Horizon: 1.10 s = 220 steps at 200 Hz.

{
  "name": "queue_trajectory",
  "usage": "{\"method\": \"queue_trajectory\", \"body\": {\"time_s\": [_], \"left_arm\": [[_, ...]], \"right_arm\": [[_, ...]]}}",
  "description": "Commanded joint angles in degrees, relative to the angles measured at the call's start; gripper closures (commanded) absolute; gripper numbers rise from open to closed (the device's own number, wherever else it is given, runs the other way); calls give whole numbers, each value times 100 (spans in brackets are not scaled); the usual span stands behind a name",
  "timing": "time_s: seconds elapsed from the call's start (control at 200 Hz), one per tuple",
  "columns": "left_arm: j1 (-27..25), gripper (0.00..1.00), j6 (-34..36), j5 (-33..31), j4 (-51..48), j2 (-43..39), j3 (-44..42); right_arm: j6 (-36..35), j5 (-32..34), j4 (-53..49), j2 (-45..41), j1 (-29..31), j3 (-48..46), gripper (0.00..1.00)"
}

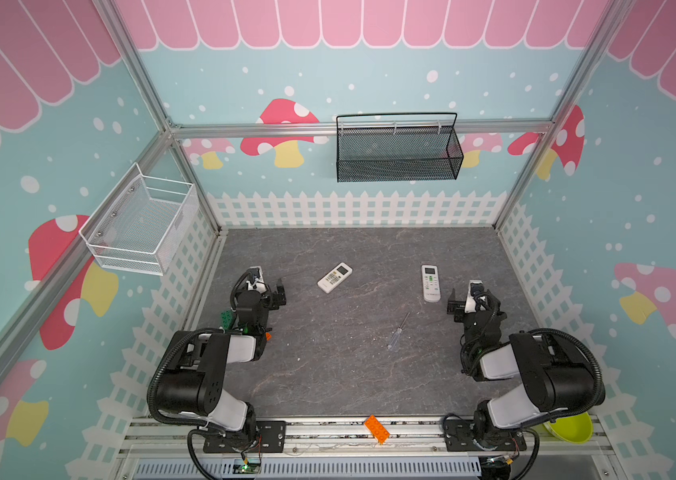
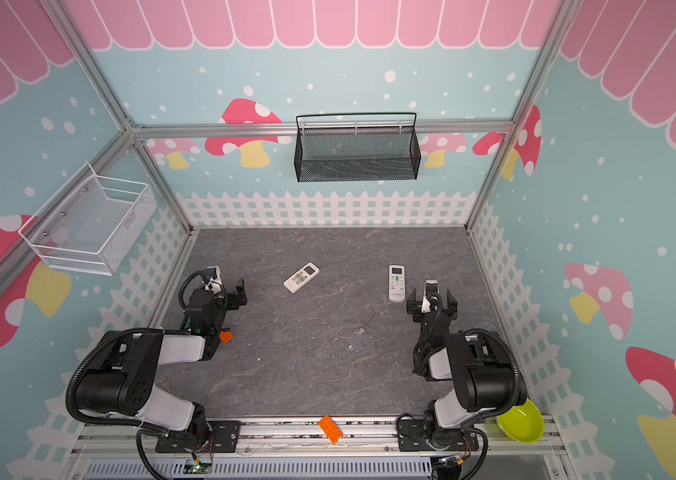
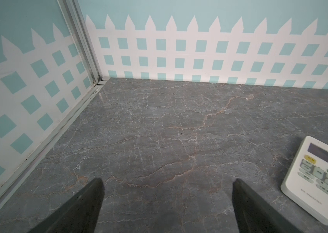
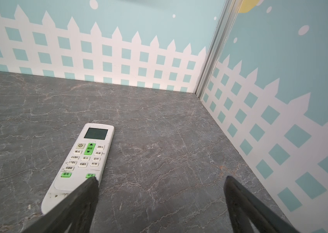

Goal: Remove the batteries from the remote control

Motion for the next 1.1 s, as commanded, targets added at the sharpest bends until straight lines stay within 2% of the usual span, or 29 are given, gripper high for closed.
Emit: {"method": "queue_trajectory", "body": {"time_s": [0.0, 0.09, 0.175, 0.26, 0.34, 0.42, 0.465, 0.56, 0.661, 0.806, 0.906, 1.096], "left_arm": [[-20, 0, 5, -88, 34, 25, -12], [-12, 0, -4, -92, -260, -126, 116], [-10, 0, 37, -33, -1857, -408, 853], [-11, 0, 118, 120, -3884, -459, 2106], [-19, 0, -27, 438, -5473, -501, 3133], [-25, 0, -210, 1033, -6600, -652, 3774], [-33, 0, -374, 1279, -6970, -767, 3923], [-55, 0, -735, 1714, -7133, -1063, 3787], [-55, 0, -652, 2328, -6951, -1156, 3524], [-54, 0, -545, 2283, -7020, -1193, 3436], [-55, 0, -609, 2367, -7052, -1223, 3386], [-38, 0, -632, 2405, -7021, -1180, 3372]], "right_arm": [[34, -21, 92, -90, -12, 59, 2], [31, -92, 75, -119, -41, 57, 2], [-101, -201, -415, -539, 29, 174, 2], [-53, -224, -1986, -1108, 79, 766, 2], [424, -320, -3227, -1319, 76, 1425, 3], [803, -809, -4065, -1265, 88, 1970, 2], [1123, -864, -4705, -1133, 109, 2361, 2], [1664, -868, -6077, -815, 165, 3125, 2], [1966, -1011, -6559, -566, 279, 3366, 2], [2064, -1061, -6979, -82, 486, 3602, 1], [2143, -866, -7330, 302, 630, 3853, 0], [2217, -805, -7357, 816, 662, 4003, 0]]}}
